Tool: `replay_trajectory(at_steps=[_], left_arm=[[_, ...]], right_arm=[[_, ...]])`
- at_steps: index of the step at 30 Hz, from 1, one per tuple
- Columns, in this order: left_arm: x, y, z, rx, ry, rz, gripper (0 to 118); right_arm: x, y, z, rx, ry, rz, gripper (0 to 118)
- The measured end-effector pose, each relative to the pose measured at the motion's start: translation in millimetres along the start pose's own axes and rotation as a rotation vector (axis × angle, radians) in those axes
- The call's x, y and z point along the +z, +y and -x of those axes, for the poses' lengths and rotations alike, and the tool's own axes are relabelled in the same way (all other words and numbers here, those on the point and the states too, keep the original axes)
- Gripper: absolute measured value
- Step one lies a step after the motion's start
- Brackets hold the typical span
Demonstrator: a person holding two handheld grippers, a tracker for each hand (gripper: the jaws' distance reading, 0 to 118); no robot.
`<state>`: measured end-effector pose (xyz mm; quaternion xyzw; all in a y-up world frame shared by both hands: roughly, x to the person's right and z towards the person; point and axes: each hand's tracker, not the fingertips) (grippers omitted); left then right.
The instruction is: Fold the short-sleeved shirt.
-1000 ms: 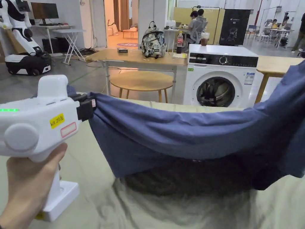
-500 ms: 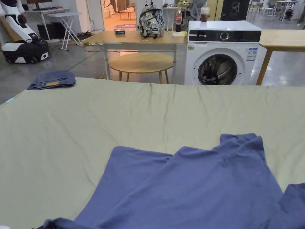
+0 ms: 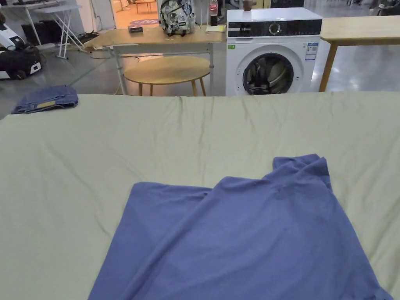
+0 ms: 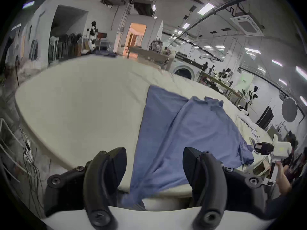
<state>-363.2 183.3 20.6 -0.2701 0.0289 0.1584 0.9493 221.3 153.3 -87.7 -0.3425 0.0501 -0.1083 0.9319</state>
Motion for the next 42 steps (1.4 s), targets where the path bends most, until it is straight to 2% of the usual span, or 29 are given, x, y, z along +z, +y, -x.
replay_trajectory(at_steps=[2, 6, 8, 9, 10, 11, 12, 14, 22, 25, 27, 28, 31, 32, 35, 39, 40, 42], left_arm=[[15.5, 11.5, -13.8, -0.055, -0.017, -0.077, 71], [33.1, 37.9, -57.3, -0.199, -0.010, -0.203, 72], [39.5, 46.2, -74.3, -0.211, -0.042, -0.274, 72], [40.1, 49.5, -82.1, -0.204, -0.071, -0.296, 72], [39.5, 51.4, -86.6, -0.183, -0.085, -0.306, 71], [39.2, 54.8, -91.7, -0.174, -0.082, -0.326, 66], [38.8, 57.5, -95.7, -0.175, -0.089, -0.317, 48], [35.9, 59.5, -102.3, -0.165, -0.086, -0.331, 0], [28.1, 54.2, -96.4, -0.190, -0.044, -0.265, 0], [26.0, 49.0, -72.8, -0.103, -0.041, -0.219, 0], [20.8, 40.4, -49.0, -0.049, -0.067, -0.127, 0], [17.8, 33.0, -39.7, -0.030, -0.047, -0.093, 6], [8.8, 4.9, -14.2, -0.028, 0.010, -0.010, 53], [4.2, -5.1, -7.2, -0.020, 0.030, 0.013, 58], [-17.6, -32.8, 13.7, 0.005, 0.058, 0.132, 58], [-45.4, -55.1, 11.4, 0.046, 0.045, 0.208, 58], [-52.4, -57.4, 9.0, -0.001, 0.070, 0.224, 58], [-61.4, -63.2, -0.3, -0.075, 0.139, 0.268, 48]], right_arm=[[22.5, 10.6, 0.4, -0.004, 0.022, -0.081, 77], [62.5, 33.9, 22.1, 0.061, 0.027, -0.232, 77], [69.2, 36.6, 36.4, 0.077, 0.076, -0.260, 75], [70.2, 38.0, 44.0, 0.089, 0.107, -0.259, 65], [70.0, 39.4, 49.7, 0.103, 0.138, -0.258, 44], [68.5, 39.6, 57.1, 0.115, 0.148, -0.263, 13], [64.0, 39.3, 69.3, 0.126, 0.125, -0.265, 3], [55.5, 38.6, 81.3, 0.158, 0.124, -0.255, 0], [39.3, 37.6, 104.3, 0.202, 0.145, -0.231, 0], [39.8, 37.3, 104.3, 0.221, 0.136, -0.239, 0], [39.6, 35.6, 102.6, 0.223, 0.128, -0.233, 0], [39.8, 34.2, 100.2, 0.217, 0.129, -0.224, 0], [38.0, 28.6, 93.0, 0.182, 0.124, -0.198, 0], [36.8, 27.0, 90.5, 0.171, 0.123, -0.185, 0], [32.7, 22.9, 84.2, 0.134, 0.130, -0.153, 0], [34.9, 20.3, 83.4, 0.132, 0.112, -0.137, 0], [35.8, 19.9, 82.9, 0.137, 0.105, -0.135, 0], [38.1, 19.1, 80.2, 0.145, 0.086, -0.131, 0]])
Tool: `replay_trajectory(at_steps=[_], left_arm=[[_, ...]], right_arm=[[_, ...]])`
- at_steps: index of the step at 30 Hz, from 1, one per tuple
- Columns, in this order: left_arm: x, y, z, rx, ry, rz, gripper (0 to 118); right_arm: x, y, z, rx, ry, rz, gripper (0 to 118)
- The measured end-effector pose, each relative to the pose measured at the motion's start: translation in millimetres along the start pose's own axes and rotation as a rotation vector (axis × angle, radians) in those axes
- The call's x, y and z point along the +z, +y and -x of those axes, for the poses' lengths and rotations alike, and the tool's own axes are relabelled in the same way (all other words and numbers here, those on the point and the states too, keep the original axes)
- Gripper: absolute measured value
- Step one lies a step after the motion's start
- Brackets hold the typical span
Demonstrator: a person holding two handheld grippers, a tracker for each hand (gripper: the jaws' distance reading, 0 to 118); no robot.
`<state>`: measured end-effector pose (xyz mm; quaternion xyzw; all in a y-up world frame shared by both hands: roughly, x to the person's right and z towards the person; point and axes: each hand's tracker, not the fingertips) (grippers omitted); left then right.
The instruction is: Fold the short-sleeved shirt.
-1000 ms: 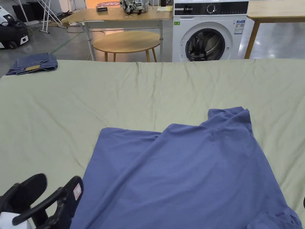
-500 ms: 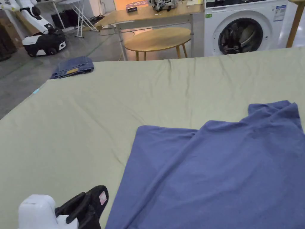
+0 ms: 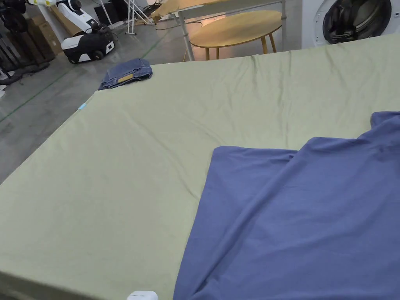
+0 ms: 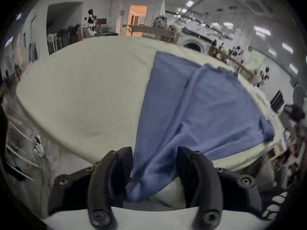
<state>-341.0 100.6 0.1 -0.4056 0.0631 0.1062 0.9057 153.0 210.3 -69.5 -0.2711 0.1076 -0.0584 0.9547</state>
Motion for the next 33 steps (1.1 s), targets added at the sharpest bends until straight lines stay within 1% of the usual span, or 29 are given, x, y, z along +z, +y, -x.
replay_trajectory(at_steps=[1, 2, 3, 5, 6, 8, 9, 10, 11, 12, 14, 15, 17, 19, 20, 21, 23, 24, 25, 26, 27, 28, 30, 31, 33], left_arm=[[0.7, 0.8, -5.6, -0.035, 0.035, -0.008, 41], [2.0, 4.1, -11.3, -0.071, 0.079, 0.017, 38], [4.3, 6.0, -17.9, -0.079, 0.069, 0.026, 31], [2.3, 6.2, -22.7, -0.059, 0.052, 0.027, 8], [0.9, 6.6, -25.4, -0.056, 0.030, 0.033, 2], [1.8, 8.1, -28.4, -0.056, 0.021, 0.040, 2], [1.5, 8.5, -31.7, -0.054, 0.038, 0.038, 2], [0.1, 10.0, -32.1, -0.052, 0.035, 0.049, 2], [-0.1, 10.4, -31.5, -0.056, 0.038, 0.055, 2], [-1.6, 11.0, -31.4, -0.056, 0.038, 0.062, 2], [-2.5, 12.0, -32.3, -0.078, 0.036, 0.072, 2], [-0.4, 12.8, -35.8, -0.081, 0.038, 0.074, 2], [-0.1, 13.6, -39.5, -0.089, 0.047, 0.077, 2], [0.6, 13.8, -41.3, -0.102, 0.053, 0.077, 2], [1.3, 13.9, -42.3, -0.108, 0.055, 0.078, 2], [1.8, 14.1, -43.9, -0.111, 0.058, 0.077, 2], [3.7, 14.2, -44.7, -0.119, 0.063, 0.077, 2], [4.4, 13.7, -45.0, -0.122, 0.067, 0.074, 2], [4.7, 13.2, -45.1, -0.122, 0.068, 0.072, 2], [5.1, 12.7, -45.1, -0.117, 0.067, 0.067, 2], [4.3, 12.6, -42.3, -0.105, 0.064, 0.064, 2], [5.3, 12.4, -40.5, -0.089, 0.057, 0.059, 2], [12.1, 13.8, -35.0, -0.026, 0.026, 0.038, 2], [14.6, 16.0, -29.0, 0.012, -0.001, 0.043, 2], [32.7, 27.0, -18.2, 0.083, -0.058, -0.003, 2]], right_arm=[[1.3, -1.1, -1.6, 0.002, -0.007, 0.000, 0], [2.4, -2.3, -3.4, 0.005, -0.021, 0.002, 0], [3.3, -3.7, -5.6, 0.006, -0.036, 0.009, 0], [4.9, -7.7, -11.7, -0.004, -0.055, 0.015, 0], [5.8, -9.7, -15.7, -0.016, -0.074, 0.025, 0], [10.4, -13.3, -23.4, -0.037, -0.110, 0.031, 0], [14.7, -16.5, -29.3, -0.052, -0.118, 0.025, 8], [18.2, -19.9, -34.1, -0.064, -0.137, 0.018, 34], [21.6, -25.2, -39.7, -0.079, -0.152, 0.010, 77], [23.8, -31.3, -46.2, -0.094, -0.142, 0.018, 77], [22.6, -49.6, -57.8, -0.157, -0.148, 0.039, 91], [21.6, -58.9, -63.2, -0.190, -0.153, 0.056, 91], [13.1, -72.2, -69.3, -0.248, -0.123, 0.118, 91], [-1.3, -83.4, -70.4, -0.258, -0.125, 0.148, 91], [-11.2, -88.4, -73.2, -0.275, -0.129, 0.187, 88], [-19.1, -92.3, -75.8, -0.292, -0.115, 0.202, 77], [-29.6, -95.6, -74.8, -0.313, -0.083, 0.190, 36], [-35.6, -97.2, -73.5, -0.306, -0.087, 0.199, 32], [-40.9, -99.8, -72.8, -0.290, -0.082, 0.209, 31], [-45.7, -100.2, -69.6, -0.270, -0.087, 0.223, 21], [-48.4, -100.5, -68.6, -0.258, -0.096, 0.232, 6], [-48.3, -100.7, -68.7, -0.254, -0.100, 0.223, 3], [-45.0, -93.0, -67.6, -0.259, -0.098, 0.230, 3], [-41.4, -89.0, -66.4, -0.248, -0.101, 0.230, 3], [-28.5, -70.3, -61.3, -0.161, -0.161, 0.191, 3]])
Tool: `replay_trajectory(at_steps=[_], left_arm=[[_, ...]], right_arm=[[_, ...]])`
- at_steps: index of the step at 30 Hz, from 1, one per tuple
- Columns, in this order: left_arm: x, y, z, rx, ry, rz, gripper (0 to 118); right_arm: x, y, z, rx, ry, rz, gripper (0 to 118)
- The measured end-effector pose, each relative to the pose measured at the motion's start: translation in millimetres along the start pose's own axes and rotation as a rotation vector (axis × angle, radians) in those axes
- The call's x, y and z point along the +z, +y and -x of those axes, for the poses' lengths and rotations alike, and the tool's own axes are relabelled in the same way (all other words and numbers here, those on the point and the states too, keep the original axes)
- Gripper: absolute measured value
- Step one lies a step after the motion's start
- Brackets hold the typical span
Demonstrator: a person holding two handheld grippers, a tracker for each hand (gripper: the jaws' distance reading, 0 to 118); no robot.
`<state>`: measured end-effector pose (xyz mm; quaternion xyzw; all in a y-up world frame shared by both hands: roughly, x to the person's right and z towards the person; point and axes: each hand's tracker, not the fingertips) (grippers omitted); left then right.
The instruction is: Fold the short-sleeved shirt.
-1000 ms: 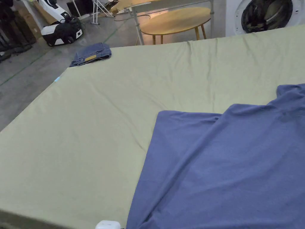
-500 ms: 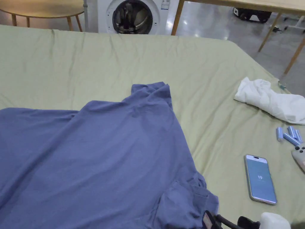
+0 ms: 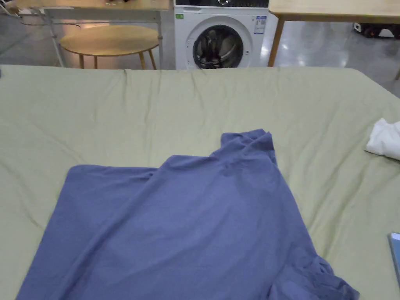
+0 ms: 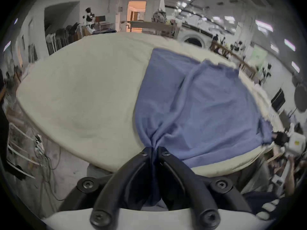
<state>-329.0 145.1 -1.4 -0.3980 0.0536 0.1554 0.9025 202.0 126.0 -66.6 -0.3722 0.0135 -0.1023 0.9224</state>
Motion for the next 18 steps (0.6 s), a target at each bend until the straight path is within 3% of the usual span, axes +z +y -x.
replay_trajectory(at_steps=[3, 6, 10, 15, 18], left_arm=[[12.0, 35.7, 3.9, -0.007, -0.052, -0.089, 2], [-5.1, 78.1, 1.7, -0.070, -0.099, -0.156, 2], [-47.7, 134.7, -4.1, -0.113, -0.110, -0.163, 2], [-122.5, 188.7, -11.6, -0.124, -0.103, -0.104, 2], [-154.7, 197.4, -2.5, -0.060, -0.208, -0.110, 4]], right_arm=[[10.9, 39.4, 6.8, 0.059, 0.012, -0.054, 3], [-4.4, 85.6, 8.4, 0.011, 0.090, -0.122, 3], [-51.0, 143.6, 26.6, 0.108, 0.057, -0.133, 3], [-133.9, 194.1, 39.7, 0.113, 0.027, -0.062, 3], [-173.1, 203.7, 38.3, 0.119, 0.011, -0.028, 3]])
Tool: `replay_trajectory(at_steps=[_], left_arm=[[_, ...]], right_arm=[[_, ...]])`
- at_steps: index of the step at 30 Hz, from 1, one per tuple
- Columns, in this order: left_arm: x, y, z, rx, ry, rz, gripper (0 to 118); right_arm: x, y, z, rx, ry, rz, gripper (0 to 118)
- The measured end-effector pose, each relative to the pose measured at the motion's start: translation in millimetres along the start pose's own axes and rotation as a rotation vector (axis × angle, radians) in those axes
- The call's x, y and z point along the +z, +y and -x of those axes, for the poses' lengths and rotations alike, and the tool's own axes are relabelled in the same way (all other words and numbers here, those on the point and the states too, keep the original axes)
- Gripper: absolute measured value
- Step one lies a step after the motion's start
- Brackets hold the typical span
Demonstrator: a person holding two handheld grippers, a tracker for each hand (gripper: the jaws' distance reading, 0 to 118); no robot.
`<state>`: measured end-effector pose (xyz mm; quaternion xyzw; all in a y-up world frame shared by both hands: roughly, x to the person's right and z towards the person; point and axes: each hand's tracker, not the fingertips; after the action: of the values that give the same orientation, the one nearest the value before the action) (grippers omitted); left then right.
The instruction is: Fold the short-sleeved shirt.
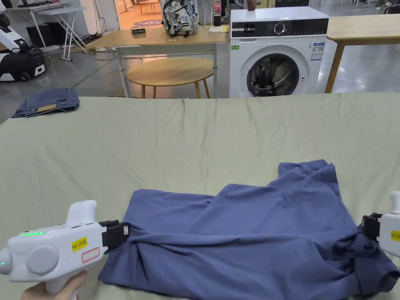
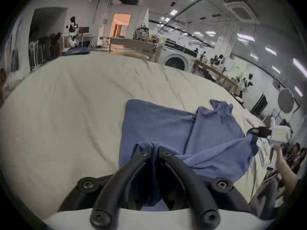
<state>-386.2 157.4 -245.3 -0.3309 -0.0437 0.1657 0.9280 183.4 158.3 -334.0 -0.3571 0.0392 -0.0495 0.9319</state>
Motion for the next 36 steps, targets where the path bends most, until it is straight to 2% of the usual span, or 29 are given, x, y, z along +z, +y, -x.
replay_trajectory(at_steps=[1, 2, 3, 4, 7, 8, 10, 11, 13, 15, 16, 17, 18, 19, 21, 23, 28, 32, 33, 34, 35, 36], left_arm=[[-4.6, 1.1, 3.1, 0.010, 0.024, 0.014, 13], [-1.9, -0.4, 6.6, 0.026, 0.021, -0.010, 37], [4.6, -0.4, 7.0, 0.020, 0.027, -0.032, 58], [11.5, -1.0, 8.5, 0.016, 0.031, -0.045, 69], [56.3, -1.1, -0.8, -0.045, -0.025, -0.156, 66], [80.0, -4.2, -19.4, -0.066, -0.040, -0.189, 66], [116.1, -10.5, -39.8, -0.176, 0.018, -0.250, 66], [133.9, -16.1, -49.8, -0.208, 0.040, -0.315, 66], [166.0, -28.5, -73.6, -0.214, 0.035, -0.366, 66], [189.1, -45.1, -93.4, -0.235, 0.063, -0.424, 62], [197.4, -50.4, -99.6, -0.237, 0.100, -0.437, 51], [204.7, -58.4, -106.2, -0.253, 0.128, -0.440, 25], [210.6, -66.0, -111.5, -0.270, 0.117, -0.436, 3], [214.5, -72.9, -115.8, -0.280, 0.123, -0.423, 0], [222.2, -86.4, -120.8, -0.266, 0.151, -0.438, 0], [224.3, -92.8, -121.0, -0.225, 0.129, -0.357, 0], [215.7, -100.1, -110.5, -0.175, 0.104, -0.326, 0], [189.2, -89.8, -90.6, -0.125, 0.110, -0.277, 0], [176.1, -84.6, -80.4, -0.080, 0.079, -0.233, 4], [162.8, -81.0, -70.6, -0.058, 0.043, -0.187, 21], [147.7, -78.3, -60.7, -0.033, 0.036, -0.186, 51], [127.1, -73.7, -49.2, -0.001, 0.052, -0.130, 54]], right_arm=[[-4.9, -1.2, -3.4, 0.002, 0.017, -0.001, 6], [-9.0, -1.5, -3.9, 0.012, 0.003, 0.006, 25], [-10.2, -3.3, -7.0, 0.041, -0.023, 0.011, 48], [-5.0, -4.4, -11.2, 0.043, -0.017, -0.006, 63], [16.0, -8.0, -35.0, 0.011, 0.052, -0.101, 65], [30.5, -9.9, -38.1, 0.013, 0.046, -0.138, 65], [64.8, -17.6, -41.7, 0.021, 0.070, -0.206, 65], [96.3, -23.5, -27.7, 0.022, 0.080, -0.236, 65], [131.1, -38.9, -21.5, 0.041, 0.094, -0.277, 59], [168.3, -57.0, -4.4, 0.052, 0.141, -0.291, 21], [179.0, -66.6, 0.9, 0.054, 0.151, -0.299, 15], [188.5, -75.5, 6.8, 0.060, 0.142, -0.295, 13], [198.6, -84.6, 12.9, 0.068, 0.138, -0.294, 5], [202.6, -90.4, 19.8, 0.082, 0.133, -0.301, 0], [216.7, -105.1, 31.8, 0.117, 0.087, -0.333, 0], [223.6, -112.5, 33.5, 0.121, 0.120, -0.326, 0], [222.7, -113.9, 35.6, 0.103, 0.107, -0.296, 0], [219.4, -112.0, 34.5, 0.057, 0.126, -0.290, 0], [217.9, -111.9, 33.4, 0.049, 0.139, -0.285, 0], [216.3, -112.3, 32.9, 0.038, 0.143, -0.278, 0], [215.5, -114.1, 31.7, 0.028, 0.141, -0.274, 0], [213.9, -115.2, 30.4, 0.020, 0.146, -0.264, 0]])
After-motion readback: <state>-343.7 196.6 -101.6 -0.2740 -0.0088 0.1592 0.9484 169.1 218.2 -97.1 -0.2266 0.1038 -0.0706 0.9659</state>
